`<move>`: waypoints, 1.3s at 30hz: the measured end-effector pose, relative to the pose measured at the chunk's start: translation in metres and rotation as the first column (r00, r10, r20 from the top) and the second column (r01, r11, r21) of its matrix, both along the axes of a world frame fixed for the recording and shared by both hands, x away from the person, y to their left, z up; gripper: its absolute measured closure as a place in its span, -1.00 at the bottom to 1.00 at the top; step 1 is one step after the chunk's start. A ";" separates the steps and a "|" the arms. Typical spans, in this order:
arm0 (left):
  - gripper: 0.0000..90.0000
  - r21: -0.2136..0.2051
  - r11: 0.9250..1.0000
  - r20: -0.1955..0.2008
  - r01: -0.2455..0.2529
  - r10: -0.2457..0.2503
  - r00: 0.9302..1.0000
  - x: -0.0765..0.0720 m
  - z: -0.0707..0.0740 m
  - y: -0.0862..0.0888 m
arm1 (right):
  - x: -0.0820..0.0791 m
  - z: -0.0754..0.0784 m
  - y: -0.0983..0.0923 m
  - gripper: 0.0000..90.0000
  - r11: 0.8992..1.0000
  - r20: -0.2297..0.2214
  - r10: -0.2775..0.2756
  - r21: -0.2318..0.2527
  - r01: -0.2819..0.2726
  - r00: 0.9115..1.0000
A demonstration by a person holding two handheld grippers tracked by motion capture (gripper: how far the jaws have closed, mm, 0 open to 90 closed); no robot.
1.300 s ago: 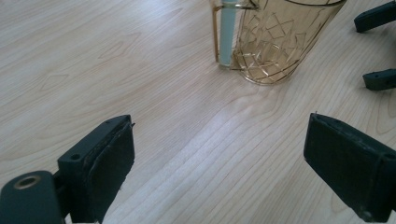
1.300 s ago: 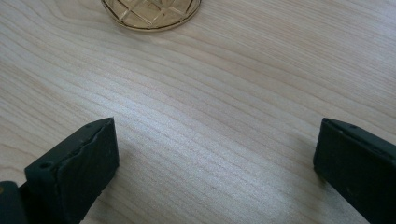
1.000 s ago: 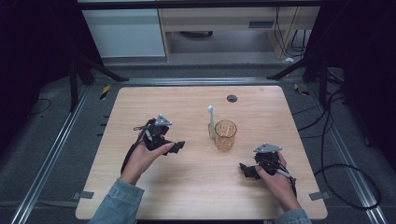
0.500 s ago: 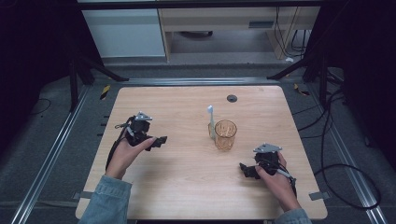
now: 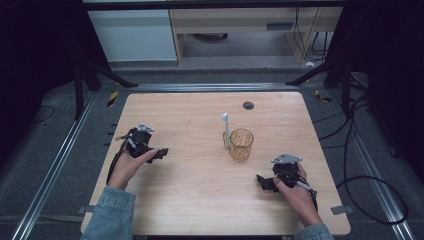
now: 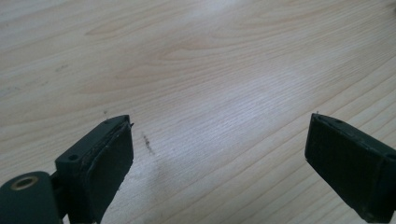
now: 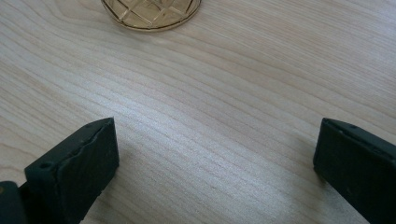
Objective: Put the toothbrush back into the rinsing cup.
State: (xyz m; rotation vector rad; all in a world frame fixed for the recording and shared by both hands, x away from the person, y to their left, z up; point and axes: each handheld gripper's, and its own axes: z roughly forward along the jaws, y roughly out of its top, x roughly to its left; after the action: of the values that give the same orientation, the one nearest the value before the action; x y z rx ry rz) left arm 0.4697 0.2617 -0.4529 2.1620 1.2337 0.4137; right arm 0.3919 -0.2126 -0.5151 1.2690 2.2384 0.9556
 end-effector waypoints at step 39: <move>-0.85 -0.007 0.990 0.061 -0.142 0.142 0.988 0.013 -0.049 0.032 | 0.000 0.000 0.000 -0.99 1.000 0.000 0.000 -0.001 0.000 1.000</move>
State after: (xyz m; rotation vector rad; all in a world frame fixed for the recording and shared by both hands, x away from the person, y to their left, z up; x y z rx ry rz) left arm 0.4831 0.2932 -0.5018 2.0510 1.3571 0.5337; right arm 0.3920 -0.2126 -0.5152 1.2686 2.2382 0.9548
